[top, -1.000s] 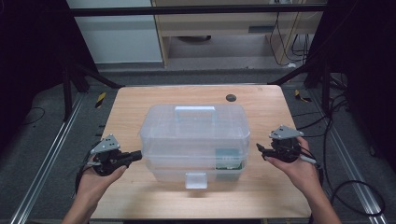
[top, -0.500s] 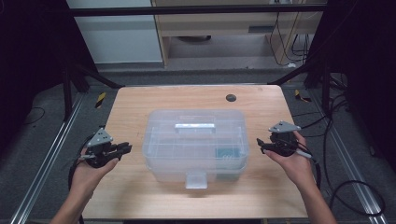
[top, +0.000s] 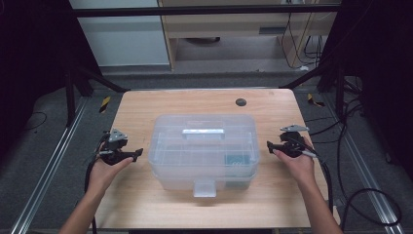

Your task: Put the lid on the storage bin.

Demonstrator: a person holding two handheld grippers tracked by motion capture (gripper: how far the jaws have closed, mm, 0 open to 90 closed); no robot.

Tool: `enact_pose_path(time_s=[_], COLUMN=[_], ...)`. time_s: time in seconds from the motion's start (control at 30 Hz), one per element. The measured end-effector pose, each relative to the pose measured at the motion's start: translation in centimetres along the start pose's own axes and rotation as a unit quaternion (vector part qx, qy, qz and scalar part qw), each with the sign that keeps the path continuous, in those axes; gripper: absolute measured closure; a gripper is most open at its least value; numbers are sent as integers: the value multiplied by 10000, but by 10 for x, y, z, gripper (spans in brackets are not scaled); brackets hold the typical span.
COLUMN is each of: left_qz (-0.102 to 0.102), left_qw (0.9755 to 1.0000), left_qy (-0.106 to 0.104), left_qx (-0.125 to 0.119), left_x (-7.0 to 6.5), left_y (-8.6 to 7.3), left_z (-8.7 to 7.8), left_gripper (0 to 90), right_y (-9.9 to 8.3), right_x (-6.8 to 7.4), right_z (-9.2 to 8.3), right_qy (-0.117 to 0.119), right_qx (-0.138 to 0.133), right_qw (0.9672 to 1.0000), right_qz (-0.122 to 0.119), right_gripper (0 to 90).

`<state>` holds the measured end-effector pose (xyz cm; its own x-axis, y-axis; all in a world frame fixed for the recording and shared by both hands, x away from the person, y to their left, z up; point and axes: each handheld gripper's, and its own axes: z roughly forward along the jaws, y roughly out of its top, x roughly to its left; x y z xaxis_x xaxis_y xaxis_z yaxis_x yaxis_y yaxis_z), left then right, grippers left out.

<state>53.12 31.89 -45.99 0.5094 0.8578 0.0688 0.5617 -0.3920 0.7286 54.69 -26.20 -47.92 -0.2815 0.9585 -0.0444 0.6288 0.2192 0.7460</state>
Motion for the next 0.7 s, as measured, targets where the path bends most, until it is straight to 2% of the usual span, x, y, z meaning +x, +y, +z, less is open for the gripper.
enact_pose_path(time_s=[0.07, 0.13, 0.2, 0.27, 0.4, 0.43, 0.5, 0.53, 0.63, 0.7], left_qz=[-101, -219, -306, -382, -399, -404, -484, -484, -344, -335], left_qw=[9999, 9996, 9993, 9989, 9986, 9985, 9982, 9984, 9994, 9994], left_qy=[-81, -155, -169, -216, -253, -254, -241, -202, 2, 23], left_qx=[64, 123, 164, 138, 236, 260, 264, 187, 9, 37], left_x=[2, 3, 4, 3, 2, 2, 2, 1, -2, -3], left_y=[-2, -4, -6, -7, -10, -11, -14, -17, -21, -20], left_z=[8, 16, 22, 26, 34, 36, 40, 43, 46, 47], left_gripper=[188, 176, 164, 152, 136, 127, 121, 116, 92, 59], right_y=[-2, -4, -6, -8, -12, -13, -15, -15, -14, -14], right_x=[0, 0, 0, 1, 1, 1, 1, 2, 4, 5], right_z=[7, 12, 17, 21, 28, 29, 31, 31, 33, 33], right_qy=[0, -61, -109, -148, -250, -195, -246, -252, -279, -306], right_qx=[44, 119, 147, 173, 227, 190, 54, 64, 138, 162], right_qw=[9999, 9998, 9994, 9991, 9987, 9984, 9984, 9984, 9981, 9978], right_qz=[140, 178, 287, 359, 378, 497, 500, 501, 528, 574], right_gripper=[174, 165, 157, 148, 123, 105, 88, 78, 38, 26])
